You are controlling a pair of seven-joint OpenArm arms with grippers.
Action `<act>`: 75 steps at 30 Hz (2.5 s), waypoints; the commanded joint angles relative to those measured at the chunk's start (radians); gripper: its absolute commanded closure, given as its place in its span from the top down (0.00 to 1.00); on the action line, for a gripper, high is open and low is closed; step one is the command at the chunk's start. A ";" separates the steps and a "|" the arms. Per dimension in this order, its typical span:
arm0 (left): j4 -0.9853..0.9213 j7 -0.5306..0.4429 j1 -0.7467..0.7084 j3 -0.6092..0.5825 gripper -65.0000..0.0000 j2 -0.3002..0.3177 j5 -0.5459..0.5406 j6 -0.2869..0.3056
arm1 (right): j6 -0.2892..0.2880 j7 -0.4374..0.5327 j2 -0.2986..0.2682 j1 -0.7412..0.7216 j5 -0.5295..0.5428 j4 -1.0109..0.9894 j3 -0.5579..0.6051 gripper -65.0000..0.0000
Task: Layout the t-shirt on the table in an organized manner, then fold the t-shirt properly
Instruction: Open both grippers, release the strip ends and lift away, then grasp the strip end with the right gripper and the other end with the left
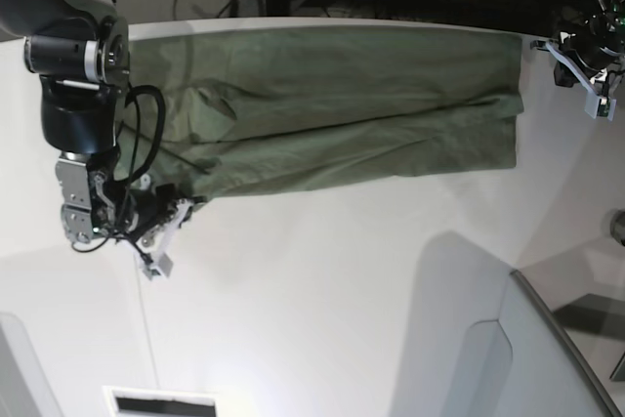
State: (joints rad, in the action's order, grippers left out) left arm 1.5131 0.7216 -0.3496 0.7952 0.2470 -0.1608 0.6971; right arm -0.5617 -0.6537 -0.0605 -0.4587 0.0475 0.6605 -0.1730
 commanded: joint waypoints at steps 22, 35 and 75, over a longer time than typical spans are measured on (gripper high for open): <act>0.013 -0.013 0.001 0.005 0.00 0.021 -0.006 0.001 | -0.005 -0.308 0.024 0.246 0.002 0.660 -0.003 0.00; -0.046 -0.013 0.068 0.005 0.00 0.024 0.000 0.001 | -0.005 -0.453 0.095 0.565 0.002 1.005 -0.003 0.00; 0.025 -0.007 0.077 -0.064 0.00 0.030 -0.064 0.001 | -0.005 -0.680 0.150 0.705 0.174 1.289 -0.003 0.39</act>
State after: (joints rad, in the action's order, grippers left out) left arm 1.5158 0.7334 -0.2749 0.7265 0.2577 -0.2119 0.6964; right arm -0.5663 -1.3315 0.0914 0.2455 0.2260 1.9369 -0.1768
